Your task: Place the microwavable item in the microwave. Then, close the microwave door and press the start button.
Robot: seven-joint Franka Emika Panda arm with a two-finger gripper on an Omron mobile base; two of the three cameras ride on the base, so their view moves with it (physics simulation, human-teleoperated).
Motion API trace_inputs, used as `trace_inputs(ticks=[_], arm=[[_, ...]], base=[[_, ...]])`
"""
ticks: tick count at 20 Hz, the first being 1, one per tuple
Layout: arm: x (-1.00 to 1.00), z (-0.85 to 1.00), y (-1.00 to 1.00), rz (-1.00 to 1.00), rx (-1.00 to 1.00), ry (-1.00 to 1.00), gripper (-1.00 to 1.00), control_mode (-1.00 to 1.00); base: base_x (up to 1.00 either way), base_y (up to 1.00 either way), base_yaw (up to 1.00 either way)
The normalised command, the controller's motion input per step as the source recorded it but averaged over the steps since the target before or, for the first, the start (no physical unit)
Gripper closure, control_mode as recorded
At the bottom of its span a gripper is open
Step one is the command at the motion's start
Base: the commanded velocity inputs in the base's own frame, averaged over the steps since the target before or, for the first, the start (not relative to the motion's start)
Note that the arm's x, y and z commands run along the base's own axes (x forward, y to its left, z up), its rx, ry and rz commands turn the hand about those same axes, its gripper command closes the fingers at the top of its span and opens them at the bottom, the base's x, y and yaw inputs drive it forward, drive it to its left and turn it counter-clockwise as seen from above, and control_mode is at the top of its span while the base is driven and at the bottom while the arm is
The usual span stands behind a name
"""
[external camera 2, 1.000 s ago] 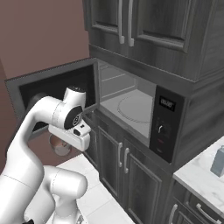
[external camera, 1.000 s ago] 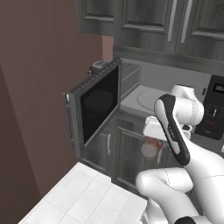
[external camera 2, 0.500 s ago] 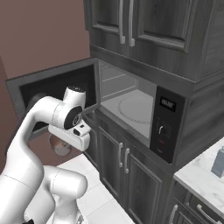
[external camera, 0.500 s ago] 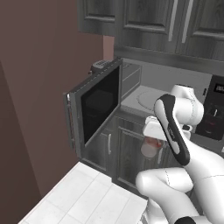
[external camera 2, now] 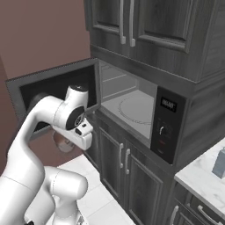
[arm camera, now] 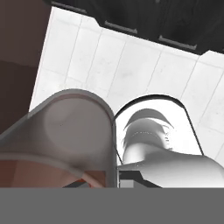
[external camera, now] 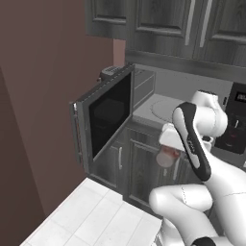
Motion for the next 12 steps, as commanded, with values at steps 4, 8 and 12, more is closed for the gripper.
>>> trace_inputs(ticks=[4,8,12], arm=[[0.29,0.23,-0.01,-0.47,-0.01,0.0,1.0,-1.0],[0.24,0.17,0.0,-0.56,0.0,0.0,1.0,-1.0],[0.37,0.08,-0.19,-0.46,0.0,0.0,1.0,-1.0]], base=[[0.0,0.0,0.0],[0.0,0.0,0.0],[0.0,0.0,0.0]])
